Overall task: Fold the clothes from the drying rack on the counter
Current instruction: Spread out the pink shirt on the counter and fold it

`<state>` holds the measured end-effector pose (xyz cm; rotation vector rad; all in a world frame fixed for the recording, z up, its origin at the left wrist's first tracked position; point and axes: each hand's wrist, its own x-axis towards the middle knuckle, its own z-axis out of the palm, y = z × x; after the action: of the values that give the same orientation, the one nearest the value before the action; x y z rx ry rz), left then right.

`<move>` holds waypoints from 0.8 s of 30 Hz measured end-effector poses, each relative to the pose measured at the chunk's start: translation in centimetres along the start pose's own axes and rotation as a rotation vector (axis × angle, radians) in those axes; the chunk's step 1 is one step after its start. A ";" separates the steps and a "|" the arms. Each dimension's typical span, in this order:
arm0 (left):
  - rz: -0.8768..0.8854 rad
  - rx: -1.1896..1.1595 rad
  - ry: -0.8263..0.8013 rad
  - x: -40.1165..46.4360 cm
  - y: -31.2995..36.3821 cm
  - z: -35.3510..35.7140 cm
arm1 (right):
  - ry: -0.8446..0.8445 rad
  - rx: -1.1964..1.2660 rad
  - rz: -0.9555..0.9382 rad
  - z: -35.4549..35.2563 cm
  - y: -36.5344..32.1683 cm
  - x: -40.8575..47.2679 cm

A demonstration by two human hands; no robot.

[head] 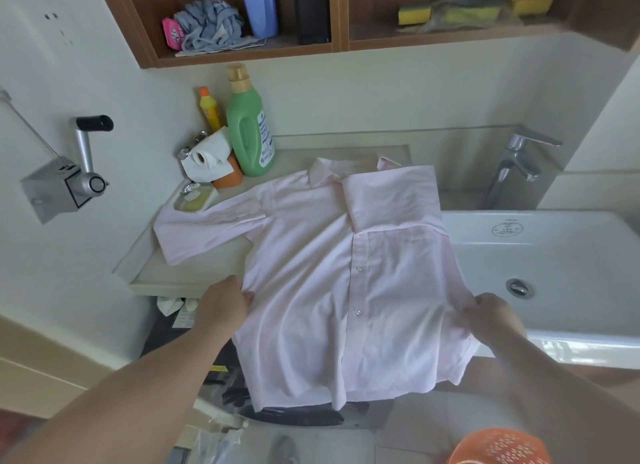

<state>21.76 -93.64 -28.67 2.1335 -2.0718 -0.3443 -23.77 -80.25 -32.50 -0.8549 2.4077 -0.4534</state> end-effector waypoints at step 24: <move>-0.212 -0.095 0.036 -2.7 -2.5 2.2 | 0.262 0.083 0.020 -1.4 5.4 -0.5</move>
<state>23.53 -90.77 -31.24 2.2884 -1.7769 -0.4171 -26.87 -75.70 -33.73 -0.7755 2.6102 -0.6910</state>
